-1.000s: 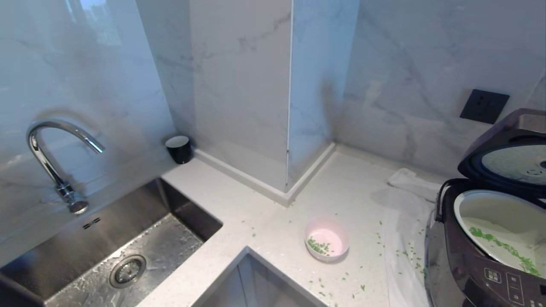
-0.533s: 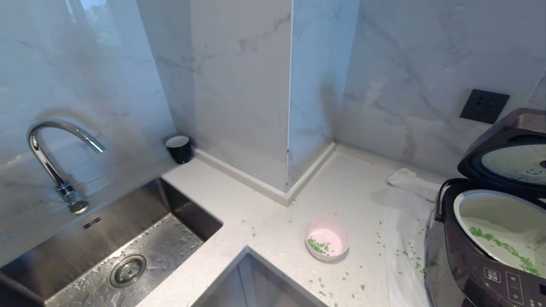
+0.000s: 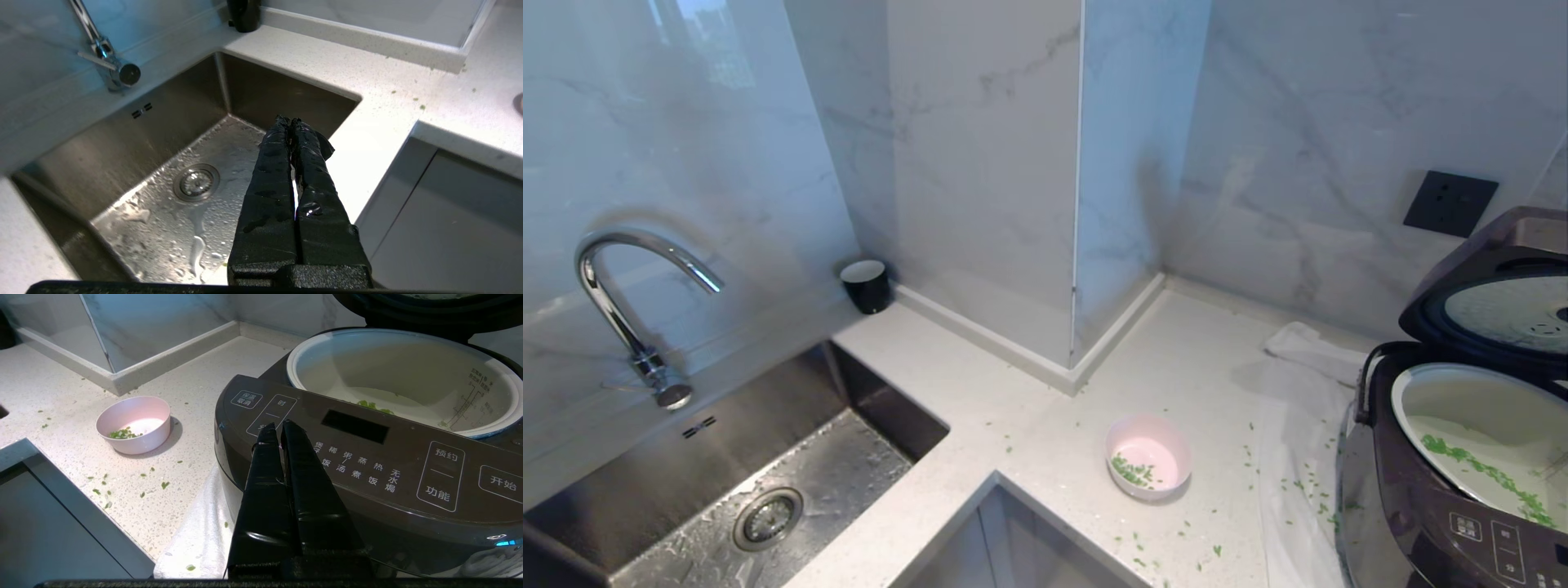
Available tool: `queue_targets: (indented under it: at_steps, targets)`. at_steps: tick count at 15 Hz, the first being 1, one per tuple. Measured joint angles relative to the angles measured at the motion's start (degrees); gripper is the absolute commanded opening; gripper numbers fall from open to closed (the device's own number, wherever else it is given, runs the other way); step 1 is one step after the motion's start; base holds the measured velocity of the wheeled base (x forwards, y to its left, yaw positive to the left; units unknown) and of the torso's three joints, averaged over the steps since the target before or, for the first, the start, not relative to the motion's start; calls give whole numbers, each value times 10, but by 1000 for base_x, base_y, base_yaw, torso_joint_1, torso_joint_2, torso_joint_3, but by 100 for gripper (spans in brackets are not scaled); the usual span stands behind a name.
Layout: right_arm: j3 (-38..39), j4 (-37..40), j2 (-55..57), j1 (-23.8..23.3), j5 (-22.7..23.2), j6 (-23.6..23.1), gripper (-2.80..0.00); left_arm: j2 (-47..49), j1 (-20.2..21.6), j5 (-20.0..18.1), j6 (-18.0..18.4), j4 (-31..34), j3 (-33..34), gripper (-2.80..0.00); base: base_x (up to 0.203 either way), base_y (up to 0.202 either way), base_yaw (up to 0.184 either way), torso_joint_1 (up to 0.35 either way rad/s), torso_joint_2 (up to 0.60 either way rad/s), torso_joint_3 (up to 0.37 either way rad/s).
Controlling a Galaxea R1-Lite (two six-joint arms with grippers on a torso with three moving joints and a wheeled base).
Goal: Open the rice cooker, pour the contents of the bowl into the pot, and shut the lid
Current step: Turn on the tap
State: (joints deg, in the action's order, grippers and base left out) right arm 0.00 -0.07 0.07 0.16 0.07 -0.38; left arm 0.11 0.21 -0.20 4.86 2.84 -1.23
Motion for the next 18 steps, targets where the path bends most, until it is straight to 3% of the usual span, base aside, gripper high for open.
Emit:
queue_targets:
  at_steps: [2,4,7,9,12,16,18]
  targets:
    - [0,0,0,0,0,0,-280,0,0,-3,20,0,0,-280,0,0,0,0,0,0]
    - [0,0,0,0,0,0,-280,0,0,-3,18,0,0,-280,0,0,0,0,0,0]
    - [0,0,0,0,0,0,-280,1,0,5,-2,-4,-6,-280,0,0,0,0,0,0]
    - [0,0,0,0,0,0,-280,22,0,14,-25,-5,-60,-280,0,0,0,0,0,0]
    - [0,0,0,0,0,0,-280,124,4,24,-74,-40,-115,-280,0,0,0,0,0,0]
    - [0,0,0,0,0,0,-280,271,49,30,-102,-91,-158,-280,0,0,0,0,0,0]
    - [0,0,0,0,0,0,-280,353,67,30,-139,-96,-181,-280,0,0,0,0,0,0]
